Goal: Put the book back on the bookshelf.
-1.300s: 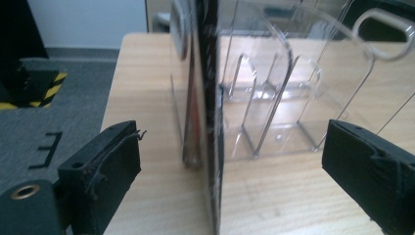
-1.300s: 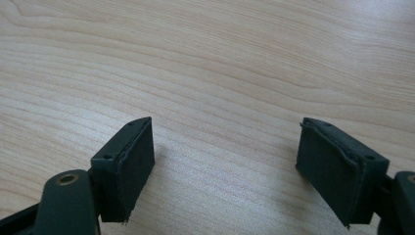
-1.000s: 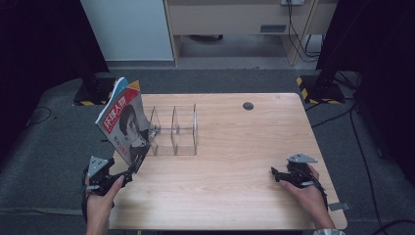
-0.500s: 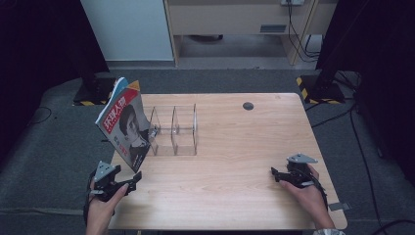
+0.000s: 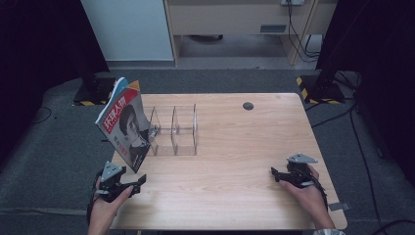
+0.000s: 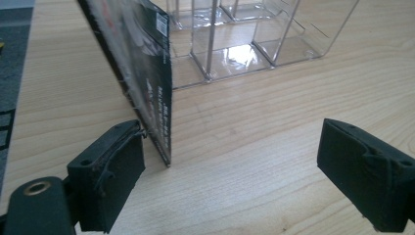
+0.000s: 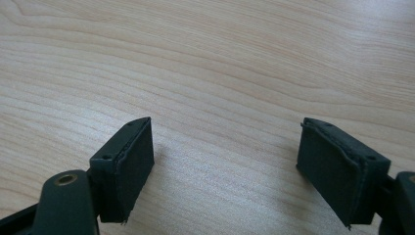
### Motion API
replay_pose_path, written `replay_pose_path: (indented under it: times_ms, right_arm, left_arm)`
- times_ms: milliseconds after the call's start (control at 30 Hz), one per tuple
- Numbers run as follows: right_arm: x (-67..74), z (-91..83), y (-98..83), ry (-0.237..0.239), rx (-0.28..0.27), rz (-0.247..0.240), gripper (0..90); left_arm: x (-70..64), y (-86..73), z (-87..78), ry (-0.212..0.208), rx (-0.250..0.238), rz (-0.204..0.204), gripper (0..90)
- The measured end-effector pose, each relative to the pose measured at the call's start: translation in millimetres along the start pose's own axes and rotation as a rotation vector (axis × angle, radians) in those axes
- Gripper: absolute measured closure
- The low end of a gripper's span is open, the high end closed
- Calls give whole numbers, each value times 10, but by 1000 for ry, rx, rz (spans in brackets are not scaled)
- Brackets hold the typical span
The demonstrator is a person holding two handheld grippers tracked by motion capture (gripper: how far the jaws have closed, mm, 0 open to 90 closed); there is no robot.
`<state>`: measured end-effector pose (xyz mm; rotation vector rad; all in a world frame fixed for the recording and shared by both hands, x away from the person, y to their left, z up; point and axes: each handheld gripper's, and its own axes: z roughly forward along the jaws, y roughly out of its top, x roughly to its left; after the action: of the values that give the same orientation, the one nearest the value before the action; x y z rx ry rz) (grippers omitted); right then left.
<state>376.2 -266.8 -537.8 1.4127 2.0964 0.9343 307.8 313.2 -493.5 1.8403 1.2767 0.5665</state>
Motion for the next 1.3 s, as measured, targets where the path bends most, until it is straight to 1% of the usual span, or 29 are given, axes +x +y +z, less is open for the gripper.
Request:
replay_pose_path:
  times_ms: [133,233,433,733,800,833,900,933,1067,1233,1300]
  right_arm:
    - [0,0,0,0,0,0,216]
    - [0,0,0,0,0,0,216]
    - [0,0,0,0,0,0,216]
    - [1,0,-2,-3,-1,-3,216]
    - [1,0,-2,-3,-2,-2,216]
    - [2,0,-2,-3,-1,-3,216]
    - [4,-2,-2,-2,1,0,216]
    - [4,-2,-1,-3,1,1,216]
    - [4,-3,-2,-2,1,0,216]
    - [5,-3,-2,-2,2,1,216]
    - [6,-3,-2,-2,2,2,215]
  left_arm:
    - [-30,8,24,-11,6,14,96]
    - [-55,15,48,-27,7,20,95]
    - [-126,36,128,-60,28,54,85]
    - [-216,98,223,-99,41,87,70]
    - [-234,114,246,-124,42,68,70]
    - [-244,125,253,-128,44,73,70]
    - [-276,153,274,-121,51,92,70]
    - [-287,161,283,-124,48,89,70]
    - [-350,219,324,-130,59,119,70]
    - [-487,295,407,-142,76,163,70]
    - [-535,322,441,-149,75,167,68]
